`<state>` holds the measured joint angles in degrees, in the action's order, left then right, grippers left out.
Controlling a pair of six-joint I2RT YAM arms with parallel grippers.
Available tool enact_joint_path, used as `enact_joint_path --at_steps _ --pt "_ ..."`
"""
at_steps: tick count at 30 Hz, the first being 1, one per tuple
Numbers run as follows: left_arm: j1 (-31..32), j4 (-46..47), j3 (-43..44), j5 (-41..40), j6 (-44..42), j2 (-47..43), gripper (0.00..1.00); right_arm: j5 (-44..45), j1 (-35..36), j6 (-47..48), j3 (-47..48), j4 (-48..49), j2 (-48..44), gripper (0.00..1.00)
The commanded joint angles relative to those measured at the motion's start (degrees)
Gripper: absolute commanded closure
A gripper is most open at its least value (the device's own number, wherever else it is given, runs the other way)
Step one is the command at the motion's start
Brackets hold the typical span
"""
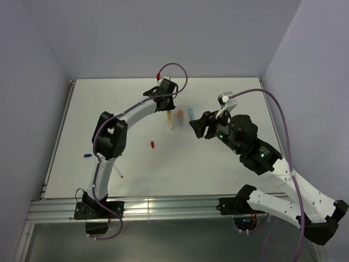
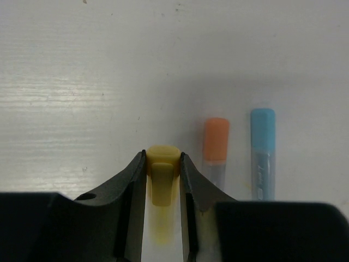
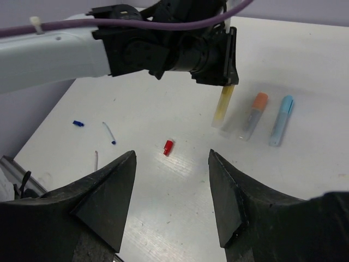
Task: Insert the pens into the pen caps
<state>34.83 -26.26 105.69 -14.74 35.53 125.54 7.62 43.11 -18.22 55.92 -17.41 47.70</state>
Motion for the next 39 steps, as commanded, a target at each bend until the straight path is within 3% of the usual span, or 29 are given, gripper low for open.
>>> enact_joint_path --at_steps 1,8,11,12,21,26,29,32,39 --pt "-0.7 -2.8 6.9 0.5 -1.3 2.8 1.0 1.7 -0.3 -0.2 1.2 1.0 -1.0 0.37" --pt "-1.0 -2.7 7.5 0.1 -1.3 6.6 0.95 1.1 -0.6 -0.2 0.4 1.3 -1.7 0.36" --pt "-0.9 -2.8 7.7 -0.3 -1.3 7.5 0.86 0.9 -0.7 -0.3 0.2 1.4 -1.6 0.36" --pt "-1.0 -2.8 7.6 -0.5 -1.3 7.6 0.79 0.9 -0.7 -0.3 0.3 1.4 -1.6 0.36" --pt "-1.0 -2.6 7.9 -0.8 -1.6 6.9 0.55 0.7 -0.7 0.0 0.3 1.2 -2.1 0.36" --pt "-1.0 -2.7 7.7 -1.7 -2.3 3.5 0.46 0.8 -0.7 0.0 0.4 1.1 -1.8 0.35" --pt "-1.0 -3.4 6.4 -3.0 -2.2 -0.3 0.47 0.7 -0.7 0.0 0.5 1.1 -1.6 0.35" --pt "-1.0 -3.2 1.3 -4.7 -1.7 -6.7 0.48 0.5 -0.7 0.0 0.5 0.7 -0.9 0.35" --pt "-1.0 -1.7 -20.2 -7.1 2.4 -24.0 0.51 0.1 -0.7 -0.5 2.3 -1.5 2.4 0.35"
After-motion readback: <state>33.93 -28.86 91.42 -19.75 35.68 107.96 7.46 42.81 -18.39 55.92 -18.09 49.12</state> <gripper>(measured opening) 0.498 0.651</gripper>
